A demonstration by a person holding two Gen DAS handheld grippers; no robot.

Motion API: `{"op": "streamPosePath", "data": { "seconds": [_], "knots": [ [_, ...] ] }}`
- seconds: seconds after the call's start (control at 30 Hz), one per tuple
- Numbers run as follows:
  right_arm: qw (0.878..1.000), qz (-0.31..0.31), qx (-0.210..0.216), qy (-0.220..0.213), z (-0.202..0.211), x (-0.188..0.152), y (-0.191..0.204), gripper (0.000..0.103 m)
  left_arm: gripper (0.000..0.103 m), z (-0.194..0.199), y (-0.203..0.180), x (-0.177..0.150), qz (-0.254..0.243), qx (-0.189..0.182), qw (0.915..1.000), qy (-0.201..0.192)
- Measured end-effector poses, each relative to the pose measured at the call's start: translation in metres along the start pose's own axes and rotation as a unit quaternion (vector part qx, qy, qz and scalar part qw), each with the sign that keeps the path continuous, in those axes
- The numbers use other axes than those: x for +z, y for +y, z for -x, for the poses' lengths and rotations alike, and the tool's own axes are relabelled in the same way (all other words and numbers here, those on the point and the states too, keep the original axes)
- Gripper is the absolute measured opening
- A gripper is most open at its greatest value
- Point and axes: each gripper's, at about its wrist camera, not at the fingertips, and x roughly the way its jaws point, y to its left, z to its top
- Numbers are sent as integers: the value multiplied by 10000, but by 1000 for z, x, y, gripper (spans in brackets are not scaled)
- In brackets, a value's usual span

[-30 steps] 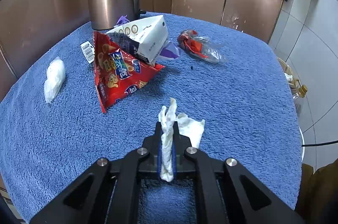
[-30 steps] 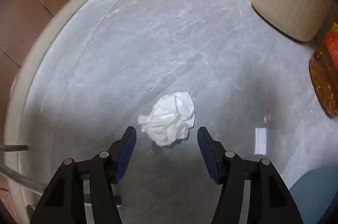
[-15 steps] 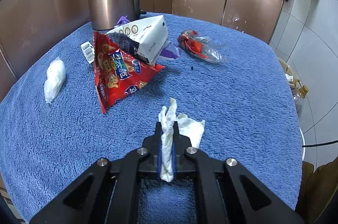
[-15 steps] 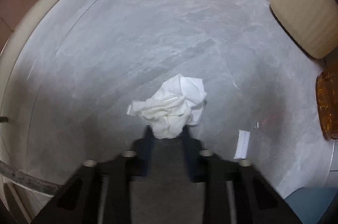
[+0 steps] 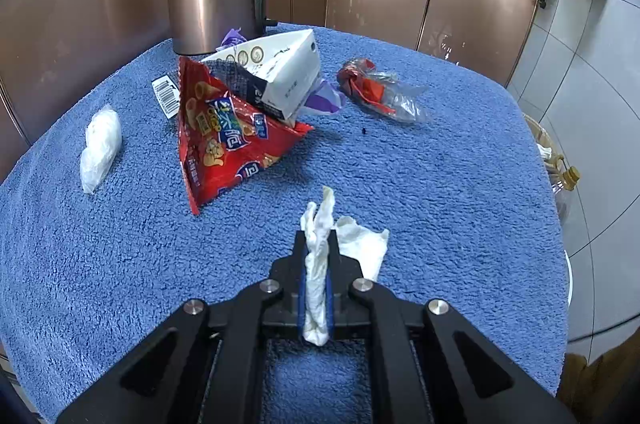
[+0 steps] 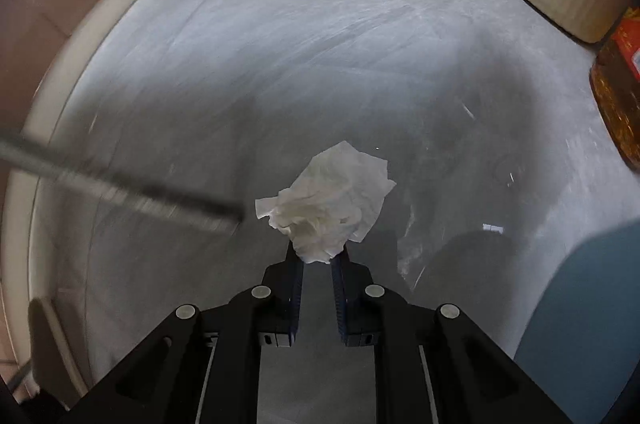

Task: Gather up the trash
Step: 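Carry both tissues over the bin and open both grippers to drop them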

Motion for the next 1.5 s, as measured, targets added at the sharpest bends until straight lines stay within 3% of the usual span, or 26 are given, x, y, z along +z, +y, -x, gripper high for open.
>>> {"op": "streamPosePath", "data": {
  "seconds": [0.37,0.53,0.97,1.23,1.37,1.5],
  "knots": [
    [9995,153,264,46,70,-62,13,13,6,0,3,0,99,-122,9999,0],
    [9982,429,418,-23,123,-95,15,13,6,1,3,0,100,-128,9999,-4],
    [9955,670,446,-500,248,-133,17,13,5,5,15,-2,364,-500,9981,2],
    [9940,500,392,-886,318,-150,2,13,4,22,-4,1,-183,-525,9984,-135],
    [9922,306,354,-1153,353,-154,-12,13,4,39,-17,14,-327,-842,9958,-159],
    [9896,108,234,-1416,378,-156,-30,13,4,53,-62,32,-838,-1336,9874,-151]
  ]
}}
